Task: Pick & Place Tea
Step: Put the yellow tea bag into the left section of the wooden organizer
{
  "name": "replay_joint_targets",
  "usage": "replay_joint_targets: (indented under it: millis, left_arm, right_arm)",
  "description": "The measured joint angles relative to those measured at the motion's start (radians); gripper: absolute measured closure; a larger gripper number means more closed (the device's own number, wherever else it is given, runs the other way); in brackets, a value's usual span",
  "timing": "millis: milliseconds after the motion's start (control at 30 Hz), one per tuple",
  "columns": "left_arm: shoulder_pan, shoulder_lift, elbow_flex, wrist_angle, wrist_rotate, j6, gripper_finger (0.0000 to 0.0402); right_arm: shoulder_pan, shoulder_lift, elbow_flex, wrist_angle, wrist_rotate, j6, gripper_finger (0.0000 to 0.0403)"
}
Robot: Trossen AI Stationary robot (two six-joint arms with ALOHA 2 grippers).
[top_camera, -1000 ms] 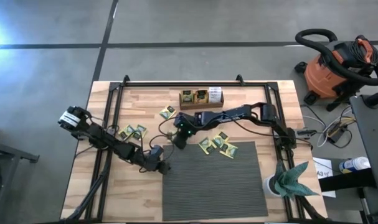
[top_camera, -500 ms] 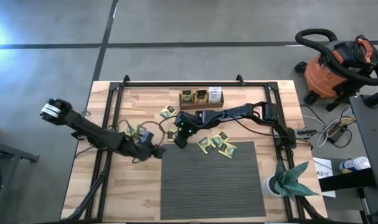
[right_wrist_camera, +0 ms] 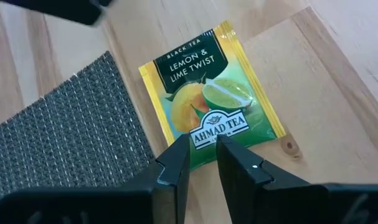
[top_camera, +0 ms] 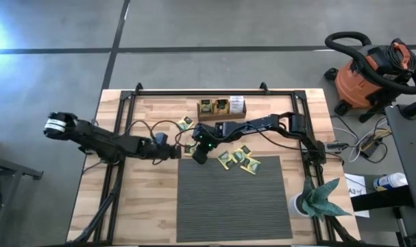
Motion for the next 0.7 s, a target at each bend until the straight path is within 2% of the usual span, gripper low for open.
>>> replay_joint_targets:
  millis: [267,700]
  left_arm:
    - [0.084,0.134,-0.003,0.168,0.095,0.064,0.0276]
    - [0.114,0.261,0.000,0.319,0.102,0.071,0.0276]
  right_arm:
    - [0.000,0.000,-0.002,0.000,0.000,-0.003,0.0323]
    - [0.000,0.000,-0.013,0.012,0.003,-0.003,0.0323]
